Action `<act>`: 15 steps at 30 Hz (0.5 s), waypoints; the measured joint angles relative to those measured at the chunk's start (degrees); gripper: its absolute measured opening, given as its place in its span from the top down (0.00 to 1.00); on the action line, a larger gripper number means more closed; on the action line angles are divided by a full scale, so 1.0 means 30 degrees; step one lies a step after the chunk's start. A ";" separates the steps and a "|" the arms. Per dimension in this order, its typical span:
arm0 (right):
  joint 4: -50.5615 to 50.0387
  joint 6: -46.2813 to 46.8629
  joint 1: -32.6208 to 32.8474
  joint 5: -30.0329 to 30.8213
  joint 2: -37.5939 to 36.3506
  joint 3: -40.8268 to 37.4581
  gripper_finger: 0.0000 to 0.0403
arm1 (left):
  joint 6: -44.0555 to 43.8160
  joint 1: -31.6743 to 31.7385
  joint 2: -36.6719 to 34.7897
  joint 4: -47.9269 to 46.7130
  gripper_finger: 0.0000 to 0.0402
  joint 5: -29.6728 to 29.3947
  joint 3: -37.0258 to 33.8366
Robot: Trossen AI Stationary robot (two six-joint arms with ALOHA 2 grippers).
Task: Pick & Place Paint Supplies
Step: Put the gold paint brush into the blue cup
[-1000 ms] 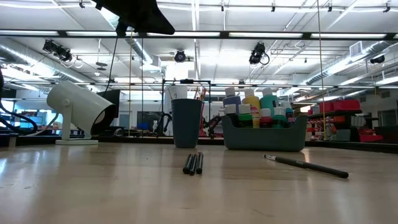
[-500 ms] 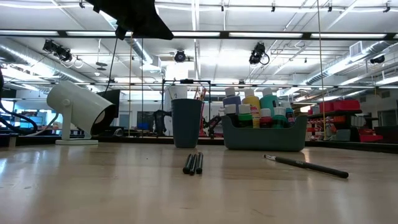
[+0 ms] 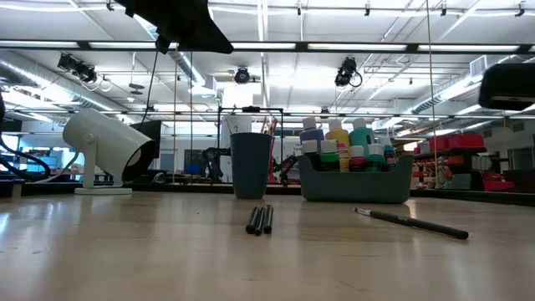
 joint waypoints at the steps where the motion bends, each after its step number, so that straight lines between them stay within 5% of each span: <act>1: 0.0088 -0.0205 -0.0192 0.0306 -0.0006 -0.0001 0.99 | 0.0000 0.0000 0.0000 0.0007 0.95 0.0000 0.0000; 15: 0.4505 -0.4016 -0.3657 0.3447 -0.0049 0.0000 0.99 | 0.0178 0.0000 0.0000 0.0021 0.95 0.0291 0.0000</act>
